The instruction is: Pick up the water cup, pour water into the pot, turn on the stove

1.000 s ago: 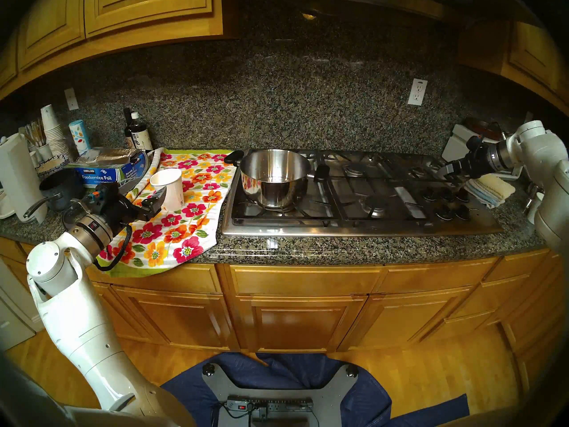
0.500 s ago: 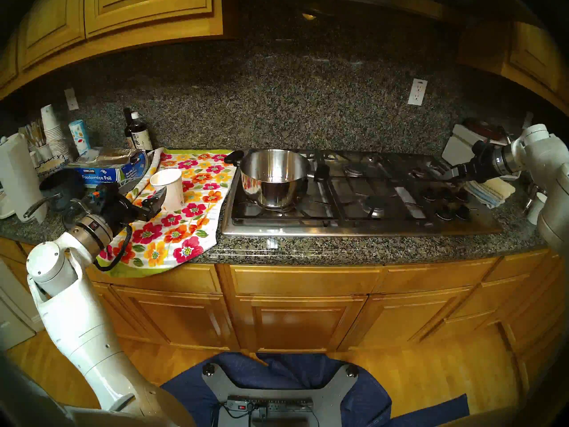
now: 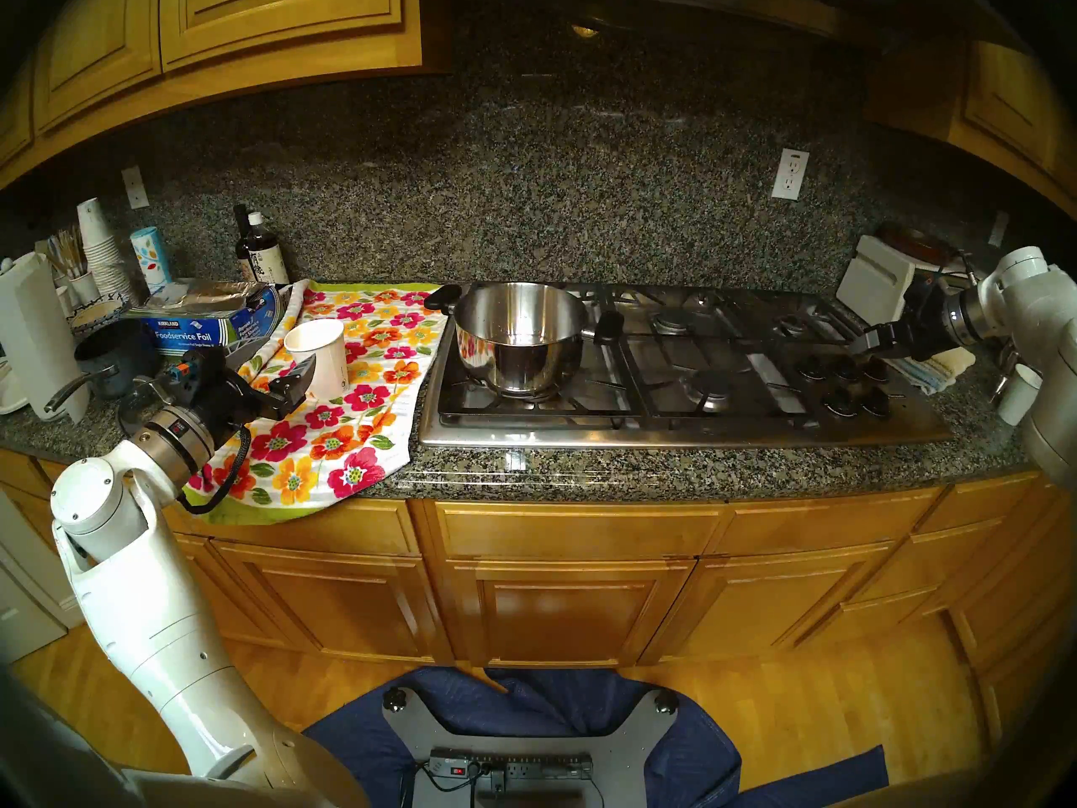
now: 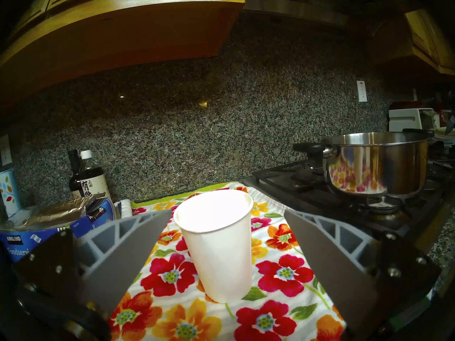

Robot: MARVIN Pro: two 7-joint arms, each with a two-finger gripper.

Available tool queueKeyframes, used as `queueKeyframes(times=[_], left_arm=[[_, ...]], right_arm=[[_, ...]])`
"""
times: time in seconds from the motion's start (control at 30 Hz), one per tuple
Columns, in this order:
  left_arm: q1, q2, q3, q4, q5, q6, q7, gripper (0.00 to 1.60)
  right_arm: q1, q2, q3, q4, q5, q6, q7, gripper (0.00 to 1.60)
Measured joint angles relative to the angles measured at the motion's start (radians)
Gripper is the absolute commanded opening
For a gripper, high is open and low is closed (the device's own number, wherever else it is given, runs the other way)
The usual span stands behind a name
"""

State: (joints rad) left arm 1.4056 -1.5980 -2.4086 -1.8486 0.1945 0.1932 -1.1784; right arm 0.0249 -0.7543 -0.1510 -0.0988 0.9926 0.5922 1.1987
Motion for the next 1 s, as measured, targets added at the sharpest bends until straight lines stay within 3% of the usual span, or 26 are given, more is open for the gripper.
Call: queueKeyframes(times=[1.0], left_arm=[[0.009,0.006,0.007,0.009,0.003,-0.003,0.004,1.6]], right_arm=[[-0.002,0.01,-0.01,-0.054,-0.018,0.004,0.038,1.6]])
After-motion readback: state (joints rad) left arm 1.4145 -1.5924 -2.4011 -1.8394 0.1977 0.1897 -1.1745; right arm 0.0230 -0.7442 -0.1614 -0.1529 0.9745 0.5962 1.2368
